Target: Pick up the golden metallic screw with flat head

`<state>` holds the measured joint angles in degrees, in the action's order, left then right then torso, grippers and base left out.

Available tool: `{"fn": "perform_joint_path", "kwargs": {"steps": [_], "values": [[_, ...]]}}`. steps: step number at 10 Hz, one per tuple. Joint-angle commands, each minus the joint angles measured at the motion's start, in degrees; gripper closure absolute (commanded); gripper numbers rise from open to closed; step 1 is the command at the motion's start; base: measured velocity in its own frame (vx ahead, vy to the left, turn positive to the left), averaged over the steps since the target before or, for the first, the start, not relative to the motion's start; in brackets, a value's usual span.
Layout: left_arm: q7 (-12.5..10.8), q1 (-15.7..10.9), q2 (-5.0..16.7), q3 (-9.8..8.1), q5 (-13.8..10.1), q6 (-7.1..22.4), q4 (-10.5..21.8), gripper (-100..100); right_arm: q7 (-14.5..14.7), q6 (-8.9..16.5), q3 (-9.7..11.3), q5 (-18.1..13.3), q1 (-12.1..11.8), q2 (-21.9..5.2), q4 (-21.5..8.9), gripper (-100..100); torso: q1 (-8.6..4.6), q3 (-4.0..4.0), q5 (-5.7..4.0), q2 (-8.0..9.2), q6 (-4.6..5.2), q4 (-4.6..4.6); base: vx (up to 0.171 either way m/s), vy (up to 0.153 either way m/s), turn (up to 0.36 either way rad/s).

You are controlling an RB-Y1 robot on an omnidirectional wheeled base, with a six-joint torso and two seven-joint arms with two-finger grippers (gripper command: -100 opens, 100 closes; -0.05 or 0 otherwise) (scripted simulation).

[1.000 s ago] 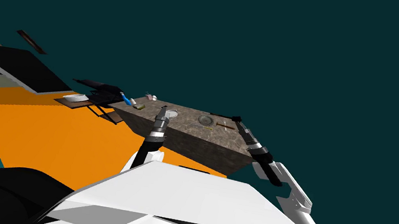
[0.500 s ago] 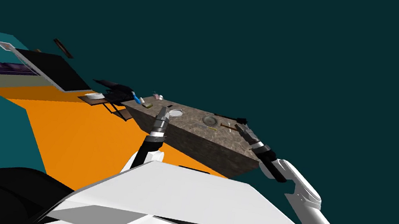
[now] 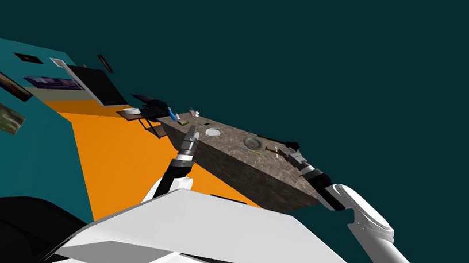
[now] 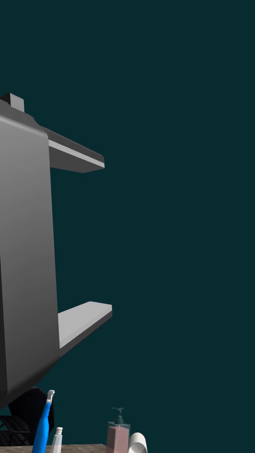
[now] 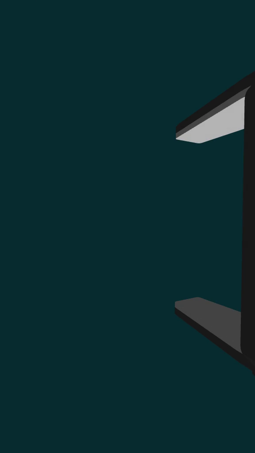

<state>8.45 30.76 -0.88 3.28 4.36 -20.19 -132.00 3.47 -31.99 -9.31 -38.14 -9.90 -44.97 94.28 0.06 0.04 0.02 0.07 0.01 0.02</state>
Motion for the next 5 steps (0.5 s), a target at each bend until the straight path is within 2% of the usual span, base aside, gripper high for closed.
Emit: {"fn": "perform_joint_path", "kwargs": {"steps": [1,2,3,4,5], "values": [[0.0,0.0,0.0,0.00,0.0,0.0,0.0,0,0.9,-0.3,0.1,-1.9,0.2,-1.1,-2.7,-100,0.00,0.00,0.00,0.00,0.00,0.00,-0.010,0.025,0.129],[0.0,0.0,0.0,0.00,0.0,0.0,0.0,0,1.8,-0.5,0.2,-4.1,1.1,-3.3,-4.5,-100,-0.02,-0.01,-0.02,-0.01,0.04,-0.01,-0.014,0.034,0.200],[0.0,0.0,0.0,0.00,0.0,0.0,0.0,0,1.8,-0.5,0.2,-4.7,1.1,-3.8,-6.1,-100,0.00,-0.01,0.00,-0.01,0.00,0.00,-0.010,0.027,0.135],[0.0,0.0,0.0,0.00,0.0,0.0,0.0,0,1.8,-0.5,0.2,-4.7,1.1,-3.8,-6.3,-100,-0.02,-0.01,-0.01,-0.02,0.04,0.00,-0.001,0.009,-0.007],[0.0,0.0,0.0,-0.01,0.0,0.0,0.0,0,2.7,-0.9,0.4,-7.5,2.0,-6.3,-8.6,-100,-0.08,-0.02,-0.03,-0.03,0.06,-0.01,-0.003,0.024,0.204]]}}
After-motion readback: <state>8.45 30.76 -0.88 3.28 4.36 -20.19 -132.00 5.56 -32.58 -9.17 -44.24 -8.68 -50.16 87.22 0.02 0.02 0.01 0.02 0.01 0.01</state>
